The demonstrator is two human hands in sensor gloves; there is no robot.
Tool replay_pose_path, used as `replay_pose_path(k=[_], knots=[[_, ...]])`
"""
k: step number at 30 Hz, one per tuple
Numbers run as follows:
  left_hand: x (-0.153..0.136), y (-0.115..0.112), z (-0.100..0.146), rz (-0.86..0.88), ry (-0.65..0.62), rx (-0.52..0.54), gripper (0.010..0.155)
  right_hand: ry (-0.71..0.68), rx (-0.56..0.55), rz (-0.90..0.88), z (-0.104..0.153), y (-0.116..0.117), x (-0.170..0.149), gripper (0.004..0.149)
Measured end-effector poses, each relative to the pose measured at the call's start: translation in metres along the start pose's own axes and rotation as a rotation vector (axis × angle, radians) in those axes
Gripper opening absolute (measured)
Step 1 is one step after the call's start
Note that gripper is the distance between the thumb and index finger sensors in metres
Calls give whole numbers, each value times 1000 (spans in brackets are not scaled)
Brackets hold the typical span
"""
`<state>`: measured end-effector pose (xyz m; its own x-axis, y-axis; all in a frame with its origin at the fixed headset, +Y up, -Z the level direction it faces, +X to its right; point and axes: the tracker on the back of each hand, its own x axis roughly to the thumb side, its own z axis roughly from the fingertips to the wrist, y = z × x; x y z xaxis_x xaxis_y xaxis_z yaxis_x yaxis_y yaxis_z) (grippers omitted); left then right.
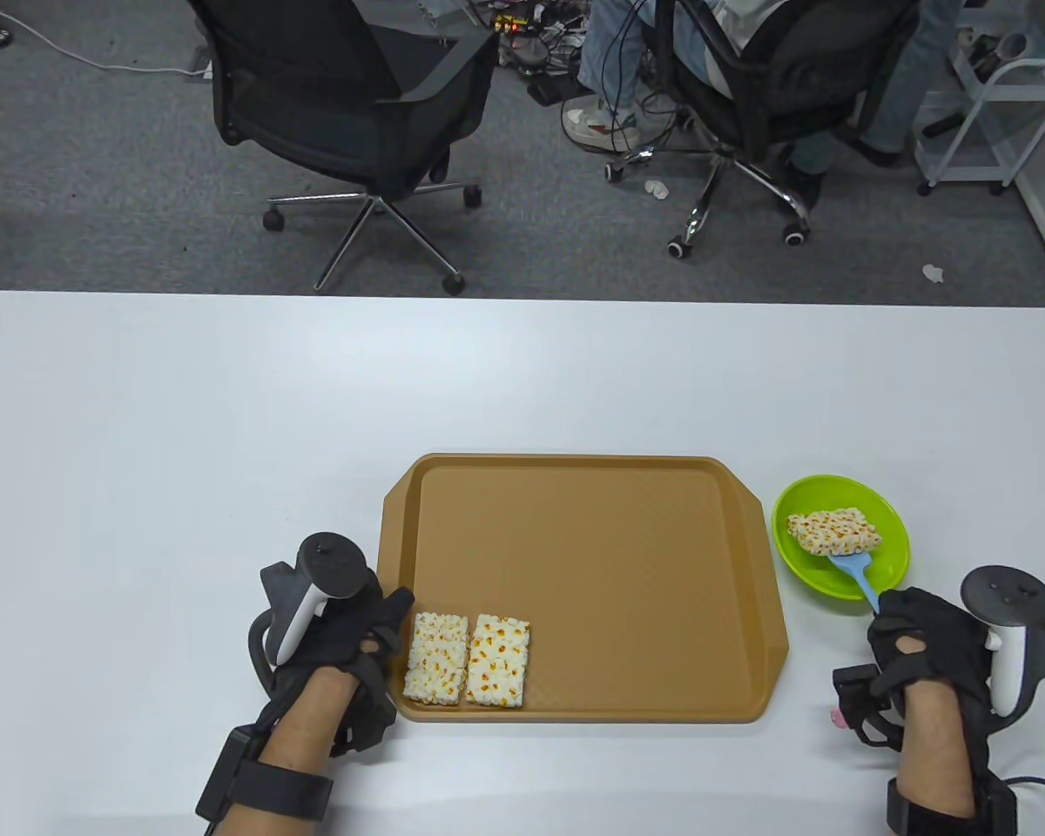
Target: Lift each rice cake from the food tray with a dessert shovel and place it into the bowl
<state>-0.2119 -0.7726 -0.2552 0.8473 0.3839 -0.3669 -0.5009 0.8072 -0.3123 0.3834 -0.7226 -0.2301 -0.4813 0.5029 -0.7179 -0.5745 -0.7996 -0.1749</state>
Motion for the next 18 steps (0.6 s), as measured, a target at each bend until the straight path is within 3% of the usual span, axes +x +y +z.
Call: replay_pose_path(k=[10, 18], knots=[[0, 0, 0, 1, -1, 0, 70, -32, -328, 314, 25, -5, 22, 44], [0, 0, 0, 3, -2, 1, 70, -12, -443, 347, 34, -12, 23, 43]])
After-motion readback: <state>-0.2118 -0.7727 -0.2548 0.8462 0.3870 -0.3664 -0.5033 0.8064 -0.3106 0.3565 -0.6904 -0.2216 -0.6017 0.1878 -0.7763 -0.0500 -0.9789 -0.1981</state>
